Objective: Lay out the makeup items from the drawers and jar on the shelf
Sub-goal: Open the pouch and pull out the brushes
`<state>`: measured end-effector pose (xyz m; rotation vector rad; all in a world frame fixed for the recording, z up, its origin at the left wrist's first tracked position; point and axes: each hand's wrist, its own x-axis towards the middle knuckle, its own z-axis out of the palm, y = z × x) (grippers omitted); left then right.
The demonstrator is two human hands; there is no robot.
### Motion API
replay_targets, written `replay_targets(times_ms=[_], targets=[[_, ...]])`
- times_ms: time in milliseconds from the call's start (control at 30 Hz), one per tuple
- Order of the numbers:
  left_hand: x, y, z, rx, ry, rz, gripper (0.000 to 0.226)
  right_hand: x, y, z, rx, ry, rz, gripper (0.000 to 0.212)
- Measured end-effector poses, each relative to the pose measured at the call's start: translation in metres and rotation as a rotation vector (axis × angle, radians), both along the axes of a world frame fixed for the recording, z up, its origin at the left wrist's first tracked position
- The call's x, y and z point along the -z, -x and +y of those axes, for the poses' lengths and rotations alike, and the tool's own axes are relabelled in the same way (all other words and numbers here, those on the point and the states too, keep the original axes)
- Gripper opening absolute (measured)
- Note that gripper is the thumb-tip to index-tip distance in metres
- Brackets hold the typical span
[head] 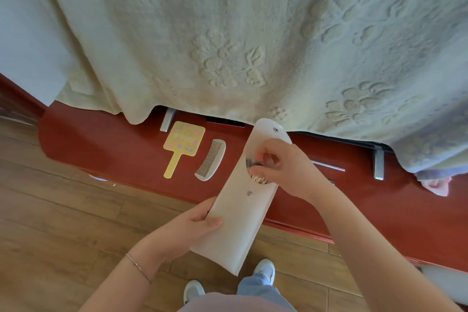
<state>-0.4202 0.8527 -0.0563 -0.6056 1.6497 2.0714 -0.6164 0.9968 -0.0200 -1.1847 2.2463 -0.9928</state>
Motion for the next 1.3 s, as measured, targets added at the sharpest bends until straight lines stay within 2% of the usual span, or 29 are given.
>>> replay_targets(times_ms=[67,233,300,400,467,600,700,800,933,1033,1100,1167,1233,1300], targets=[[0.003,0.005,0.001,-0.042,-0.024,-0.014,0.056,0.005,0.008,-0.002,0.079,0.067,-0.115,0.014],[0.018,-0.001,-0.001,-0.155,-0.015,-0.045,0.068,0.016,0.035,-0.017,0.423,0.307,-0.382,0.017],[0.022,-0.012,-0.006,-0.243,-0.018,-0.069,0.066,0.018,0.053,-0.019,0.575,0.395,-0.449,0.017],[0.028,-0.032,-0.015,-0.419,-0.026,-0.125,0.082,0.029,0.069,-0.022,0.650,0.415,-0.488,0.014],[0.031,-0.044,-0.021,-0.530,-0.028,-0.144,0.090,0.043,0.068,-0.028,0.597,0.331,-0.491,0.011],[0.032,-0.053,-0.022,-0.614,-0.001,-0.134,0.091,0.079,0.066,-0.034,0.456,0.033,-0.394,0.008],[0.030,-0.049,-0.014,-0.619,0.001,-0.142,0.082,0.095,0.069,-0.032,0.386,-0.182,-0.236,0.004],[0.029,-0.040,-0.004,-0.589,0.011,-0.145,0.075,0.103,0.070,-0.026,0.378,-0.275,-0.084,0.009],[0.028,-0.027,0.005,-0.484,0.019,-0.145,0.081,0.105,0.064,-0.020,0.388,-0.225,0.070,0.027],[0.026,-0.016,0.008,-0.429,0.022,-0.128,0.082,0.087,0.043,-0.017,0.381,0.095,0.102,0.017],[0.023,-0.009,0.010,-0.399,0.008,-0.107,0.080,0.066,0.023,-0.017,0.286,0.224,0.070,0.015],[0.019,-0.003,0.012,-0.361,-0.001,-0.082,0.076,0.050,0.007,-0.019,0.154,0.202,0.045,0.028],[0.016,0.001,0.013,-0.327,-0.010,-0.055,0.066,0.046,0.001,-0.021,0.067,0.083,0.117,0.045],[0.013,0.002,0.014,-0.308,-0.028,-0.039,0.062,0.046,0.001,-0.022,0.056,0.006,0.147,0.048]])
